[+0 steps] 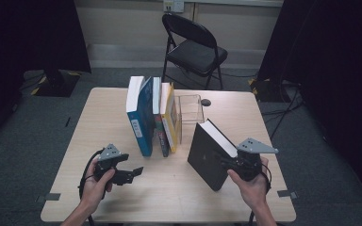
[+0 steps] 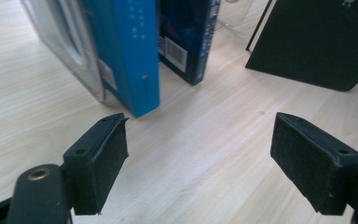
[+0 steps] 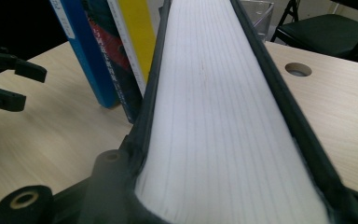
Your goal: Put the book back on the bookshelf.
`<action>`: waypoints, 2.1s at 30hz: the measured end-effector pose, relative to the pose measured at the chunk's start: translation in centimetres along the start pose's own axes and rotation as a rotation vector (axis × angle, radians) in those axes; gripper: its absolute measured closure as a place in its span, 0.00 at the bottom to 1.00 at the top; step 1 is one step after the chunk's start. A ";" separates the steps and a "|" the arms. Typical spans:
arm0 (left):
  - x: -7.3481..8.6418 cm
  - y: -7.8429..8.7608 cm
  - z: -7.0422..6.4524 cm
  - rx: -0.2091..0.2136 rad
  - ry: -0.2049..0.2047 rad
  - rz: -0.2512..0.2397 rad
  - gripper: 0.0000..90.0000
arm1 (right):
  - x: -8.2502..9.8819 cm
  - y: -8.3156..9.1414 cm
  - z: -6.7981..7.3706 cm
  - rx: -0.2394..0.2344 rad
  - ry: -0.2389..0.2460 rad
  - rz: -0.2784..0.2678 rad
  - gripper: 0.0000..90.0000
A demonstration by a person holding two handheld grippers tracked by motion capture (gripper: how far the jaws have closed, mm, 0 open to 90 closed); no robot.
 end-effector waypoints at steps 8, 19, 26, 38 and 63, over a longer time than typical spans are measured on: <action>-0.2 0.2 0.7 -0.020 0.007 -0.009 0.18 | -0.4 -1.3 0.5 0.022 0.047 -0.007 0.58; -0.1 0.4 1.2 -0.017 0.011 -0.019 0.18 | -0.8 -2.7 0.7 0.016 0.041 0.043 0.57; 0.0 0.5 1.5 -0.032 0.016 -0.018 0.18 | -0.9 -2.9 0.4 0.018 0.025 0.083 0.56; -0.1 0.5 1.5 -0.040 0.015 -0.020 0.19 | -1.0 -3.0 1.1 -0.003 0.020 0.118 0.50; 0.0 0.3 1.7 -0.051 0.040 -0.012 0.19 | -5.0 -5.0 1.0 0.019 0.045 0.434 0.55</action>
Point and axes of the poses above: each handheld gripper's, and its own axes: y roughly backward along the jaws, x roughly out of its underside, z roughly to its left, the point moved 8 cm from there along -y, roughly forward along the jaws, and after that the axes turned 7 degrees about -z, right-handed, at the moved point
